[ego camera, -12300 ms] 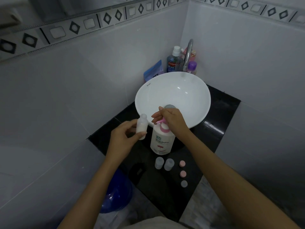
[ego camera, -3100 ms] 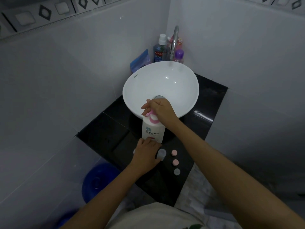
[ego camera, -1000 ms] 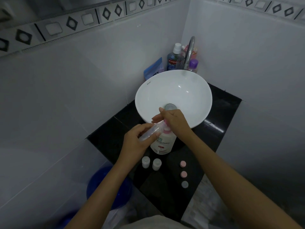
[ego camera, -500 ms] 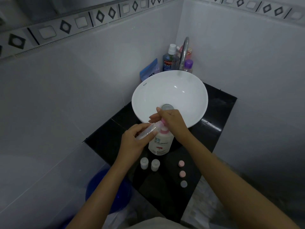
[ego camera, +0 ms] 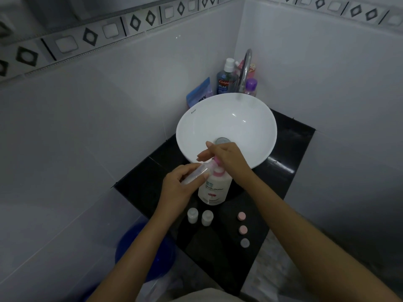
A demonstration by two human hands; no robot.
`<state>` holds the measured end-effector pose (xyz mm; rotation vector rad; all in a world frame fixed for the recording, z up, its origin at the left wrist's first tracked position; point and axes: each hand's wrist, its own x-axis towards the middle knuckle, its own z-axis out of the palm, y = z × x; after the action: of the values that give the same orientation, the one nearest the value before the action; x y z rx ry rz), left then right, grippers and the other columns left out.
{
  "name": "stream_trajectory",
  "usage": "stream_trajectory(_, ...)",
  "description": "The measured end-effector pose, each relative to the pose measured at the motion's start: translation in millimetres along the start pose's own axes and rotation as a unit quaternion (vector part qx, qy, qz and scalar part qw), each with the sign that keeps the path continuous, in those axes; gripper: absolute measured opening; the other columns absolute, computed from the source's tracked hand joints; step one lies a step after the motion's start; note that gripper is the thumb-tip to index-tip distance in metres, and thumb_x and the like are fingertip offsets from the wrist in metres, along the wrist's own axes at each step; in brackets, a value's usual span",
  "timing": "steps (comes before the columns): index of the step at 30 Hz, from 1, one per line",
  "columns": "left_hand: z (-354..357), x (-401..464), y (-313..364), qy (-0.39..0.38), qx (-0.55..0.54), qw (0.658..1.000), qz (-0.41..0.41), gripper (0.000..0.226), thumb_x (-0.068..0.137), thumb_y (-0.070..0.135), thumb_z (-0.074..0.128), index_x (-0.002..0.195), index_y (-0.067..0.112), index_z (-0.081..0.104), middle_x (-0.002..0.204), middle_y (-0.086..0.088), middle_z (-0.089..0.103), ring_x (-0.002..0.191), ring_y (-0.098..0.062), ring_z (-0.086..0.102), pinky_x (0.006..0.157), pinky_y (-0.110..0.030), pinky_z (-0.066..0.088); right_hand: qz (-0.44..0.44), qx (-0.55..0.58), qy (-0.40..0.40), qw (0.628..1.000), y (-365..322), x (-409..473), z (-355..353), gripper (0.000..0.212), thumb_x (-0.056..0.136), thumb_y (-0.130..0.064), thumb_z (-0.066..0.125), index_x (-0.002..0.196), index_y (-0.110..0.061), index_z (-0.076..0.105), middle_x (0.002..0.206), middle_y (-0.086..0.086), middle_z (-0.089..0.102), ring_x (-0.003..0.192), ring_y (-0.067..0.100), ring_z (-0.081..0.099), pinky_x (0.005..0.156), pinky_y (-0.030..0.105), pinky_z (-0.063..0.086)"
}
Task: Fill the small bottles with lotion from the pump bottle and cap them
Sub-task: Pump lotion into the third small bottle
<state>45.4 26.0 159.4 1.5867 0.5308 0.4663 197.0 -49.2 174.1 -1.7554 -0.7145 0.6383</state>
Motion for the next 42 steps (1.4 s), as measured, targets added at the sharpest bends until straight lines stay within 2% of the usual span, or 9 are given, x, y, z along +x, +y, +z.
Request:
stream_trajectory(6,3.3,1.0,-2.9,0.002,-0.014,1.000,-0.012,0.022,0.081,0.025,0.072,0.102,0.032,0.070,0.103,0.005,0.070,0.094,-0.001,0.066,0.073,-0.010,0.050,0.014,0.051,0.028,0.998,12.4,-1.7,6.8,0.041,0.097,-0.026,0.047,0.071,-0.014,0.076,0.065,-0.009,0.072,0.063,-0.003,0.062,0.062,0.009,0.046)
stream_trajectory(12,1.1,-0.3,-3.9,-0.008,-0.014,1.000,-0.018,0.022,0.080,0.027,0.073,0.100,0.033,0.069,0.104,0.003,0.070,0.094,-0.002,0.066,0.073,-0.011,0.051,0.037,0.016,0.018,0.999,13.2,-3.8,6.3,0.040,0.097,-0.028,0.048,0.079,-0.006,0.076,0.082,0.019,0.073,0.074,0.015,0.062,0.067,0.021,0.048)
stream_trajectory(15,0.5,1.5,1.5,-0.006,-0.005,1.000,0.003,0.023,0.080,0.030,0.072,0.102,0.035,0.069,0.104,0.006,0.070,0.095,-0.001,0.065,0.074,-0.010,0.051,0.029,-0.014,-0.004,0.999,0.8,-0.1,-2.0,0.040,0.097,-0.031,0.047,0.082,-0.009,0.077,0.081,0.003,0.075,0.081,0.009,0.065,0.078,0.014,0.043)
stream_trajectory(20,4.0,1.4,0.7,-0.005,-0.006,1.000,0.003,0.023,0.080,0.029,0.072,0.102,0.035,0.069,0.104,0.006,0.070,0.094,0.000,0.065,0.073,-0.008,0.050,0.021,0.023,0.031,0.999,9.8,-1.6,1.3,0.043,0.097,-0.028,0.046,0.069,-0.017,0.077,0.065,-0.011,0.071,0.067,-0.004,0.062,0.066,0.003,0.043)
stream_trajectory(26,4.2,-3.2,-5.2,-0.009,-0.025,0.999,-0.028,0.023,0.081,0.021,0.071,0.103,0.029,0.069,0.106,0.002,0.071,0.093,0.001,0.066,0.072,-0.009,0.049,0.029,0.032,0.020,0.999,20.7,-5.0,8.6,0.044,0.097,-0.028,0.047,0.066,-0.016,0.075,0.080,0.027,0.070,0.072,0.021,0.060,0.066,0.024,0.048)
stream_trajectory(32,1.0,0.7,3.1,-0.005,-0.024,1.000,-0.008,0.025,0.081,0.024,0.073,0.106,0.028,0.070,0.106,0.004,0.070,0.097,-0.003,0.066,0.074,-0.011,0.051,0.025,-0.001,-0.006,1.000,0.2,-1.1,-3.5,0.040,0.097,-0.032,0.048,0.078,-0.012,0.077,0.071,-0.012,0.072,0.073,-0.005,0.064,0.071,0.002,0.042)
stream_trajectory(35,2.3,0.4,2.1,-0.008,-0.034,0.999,-0.010,0.025,0.081,0.025,0.072,0.105,0.029,0.071,0.105,0.005,0.071,0.097,-0.003,0.066,0.073,-0.011,0.051,0.029,0.027,0.015,0.999,5.6,-3.1,0.7,0.042,0.098,-0.030,0.046,0.075,-0.011,0.077,0.074,-0.005,0.073,0.080,0.005,0.065,0.078,0.012,0.044)
stream_trajectory(39,5.1,-1.9,-3.5,-0.007,-0.033,0.999,-0.022,0.023,0.083,0.020,0.071,0.105,0.027,0.070,0.104,0.005,0.071,0.095,-0.001,0.066,0.071,-0.008,0.049,0.045,0.056,0.029,0.997,15.1,-5.5,7.0,0.045,0.097,-0.033,0.046,0.068,-0.017,0.075,0.081,0.021,0.071,0.073,0.014,0.060,0.057,0.011,0.048)
stream_trajectory(42,5.4,-4.0,-5.4,-0.013,-0.046,0.998,-0.037,0.025,0.083,0.019,0.070,0.107,0.022,0.070,0.103,0.007,0.072,0.098,-0.003,0.066,0.072,-0.010,0.050,0.056,0.040,0.024,0.997,20.0,-7.2,8.6,0.044,0.097,-0.033,0.046,0.071,-0.011,0.075,0.090,0.032,0.066,0.075,0.019,0.058,0.056,0.017,0.049)
